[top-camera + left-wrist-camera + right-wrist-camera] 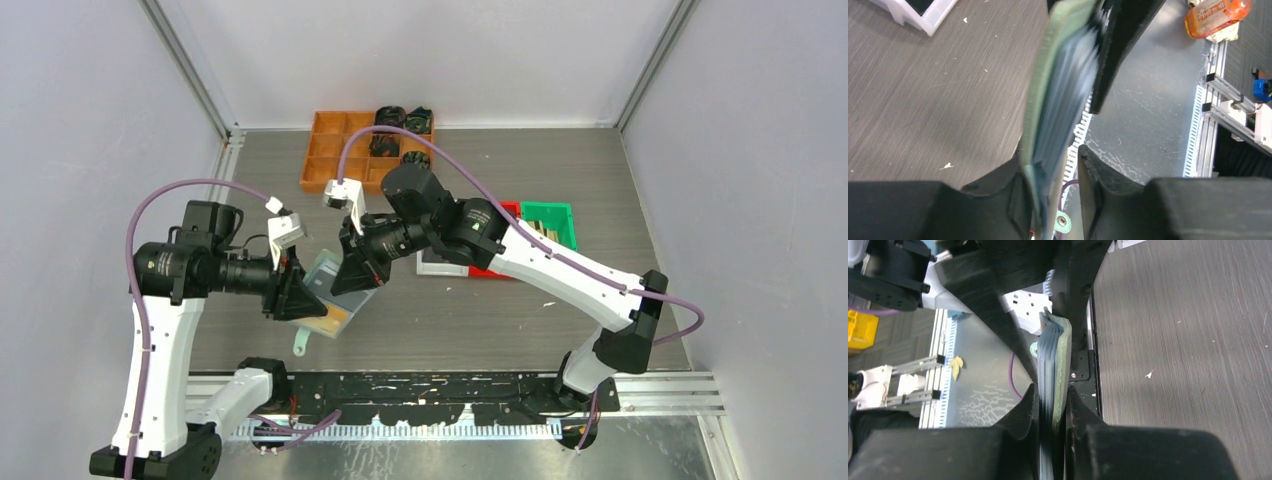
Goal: Take the credit cards out of the card holder
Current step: Remove the credit card from the card holder.
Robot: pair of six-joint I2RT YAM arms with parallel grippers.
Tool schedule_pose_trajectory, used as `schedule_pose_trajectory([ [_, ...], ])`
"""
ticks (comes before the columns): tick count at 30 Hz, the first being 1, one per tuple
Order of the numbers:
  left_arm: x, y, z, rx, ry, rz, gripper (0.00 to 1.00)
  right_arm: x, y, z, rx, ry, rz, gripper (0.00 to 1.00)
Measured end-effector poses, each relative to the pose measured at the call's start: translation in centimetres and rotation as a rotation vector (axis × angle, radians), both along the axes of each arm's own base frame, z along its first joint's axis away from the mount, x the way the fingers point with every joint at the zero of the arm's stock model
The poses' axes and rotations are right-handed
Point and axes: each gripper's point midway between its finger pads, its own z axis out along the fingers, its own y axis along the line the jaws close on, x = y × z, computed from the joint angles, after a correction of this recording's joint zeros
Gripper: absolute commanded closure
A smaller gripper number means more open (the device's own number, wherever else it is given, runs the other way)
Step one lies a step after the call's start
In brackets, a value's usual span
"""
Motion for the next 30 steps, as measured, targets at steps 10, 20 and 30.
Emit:
schedule_pose_trajectory([
  [10, 1.2, -0.7, 1.6, -0.064, 0.044, 0.105, 0.00, 3.8, -1.5, 1.0, 0.137, 0.082, -0.239, 0.99],
  [20, 1.1, -2.9, 5.6, -0.319, 0.153, 0.112, 0.26, 3.1, -6.0, 8.9, 0.511, 0.159, -0.318, 0.99],
  [30, 0.4, -3.5, 8.5, -0.410, 0.170, 0.061, 0.55, 3.4, -6.0, 8.3, 0.552, 0.219, -0.346, 0.99],
])
